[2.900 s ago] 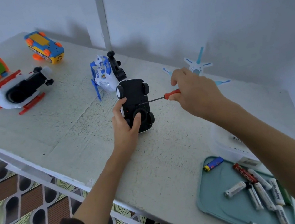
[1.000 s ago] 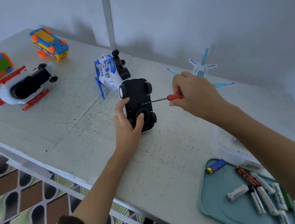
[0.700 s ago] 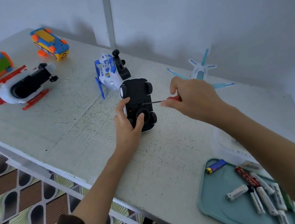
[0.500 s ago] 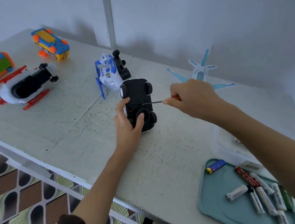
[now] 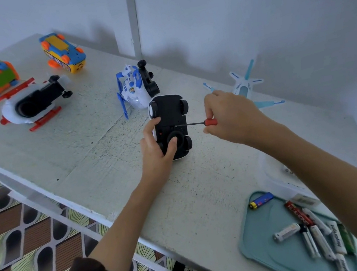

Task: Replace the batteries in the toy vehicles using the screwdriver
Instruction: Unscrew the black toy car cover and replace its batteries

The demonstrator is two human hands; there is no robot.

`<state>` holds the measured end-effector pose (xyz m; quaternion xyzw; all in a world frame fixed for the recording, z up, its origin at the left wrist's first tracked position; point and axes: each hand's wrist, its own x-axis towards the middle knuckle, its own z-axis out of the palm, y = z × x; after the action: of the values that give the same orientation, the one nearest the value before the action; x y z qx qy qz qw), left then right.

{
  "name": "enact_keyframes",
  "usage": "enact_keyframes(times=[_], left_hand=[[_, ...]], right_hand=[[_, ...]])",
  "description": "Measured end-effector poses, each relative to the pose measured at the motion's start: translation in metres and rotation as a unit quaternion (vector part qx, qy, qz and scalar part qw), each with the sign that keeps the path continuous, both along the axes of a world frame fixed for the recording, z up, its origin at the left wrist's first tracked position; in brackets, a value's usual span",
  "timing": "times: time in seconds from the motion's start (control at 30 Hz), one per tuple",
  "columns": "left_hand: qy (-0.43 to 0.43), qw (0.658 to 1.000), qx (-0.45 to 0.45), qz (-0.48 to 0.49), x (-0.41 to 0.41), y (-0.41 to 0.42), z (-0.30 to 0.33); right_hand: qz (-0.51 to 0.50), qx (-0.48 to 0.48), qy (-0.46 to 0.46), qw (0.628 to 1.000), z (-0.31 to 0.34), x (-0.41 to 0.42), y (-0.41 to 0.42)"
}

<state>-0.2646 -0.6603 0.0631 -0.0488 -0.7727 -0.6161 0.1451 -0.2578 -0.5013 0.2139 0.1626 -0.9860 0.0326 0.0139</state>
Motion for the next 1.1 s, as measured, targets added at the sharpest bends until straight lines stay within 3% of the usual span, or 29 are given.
enact_keyframes(times=[0.13, 0.23, 0.47, 0.73, 1.1], left_hand=[[-0.007, 1.0, 0.006, 0.001, -0.001, -0.001, -0.002], [-0.006, 1.0, 0.008, 0.004, -0.002, -0.002, -0.002], [-0.008, 1.0, 0.015, -0.001, -0.001, -0.001, 0.0], [-0.023, 1.0, 0.019, 0.002, -0.001, -0.002, 0.001], [-0.022, 1.0, 0.013, 0.001, 0.004, -0.002, 0.006]], right_hand=[[-0.025, 0.029, 0.016, 0.999, -0.007, -0.006, -0.002], [-0.044, 0.01, -0.042, 0.998, -0.014, -0.007, 0.0], [-0.045, -0.149, -0.134, 0.979, -0.028, -0.002, 0.029], [0.075, 0.022, -0.19, 0.979, -0.046, 0.004, 0.043], [0.11, 0.097, -0.18, 0.973, -0.074, -0.002, 0.035]])
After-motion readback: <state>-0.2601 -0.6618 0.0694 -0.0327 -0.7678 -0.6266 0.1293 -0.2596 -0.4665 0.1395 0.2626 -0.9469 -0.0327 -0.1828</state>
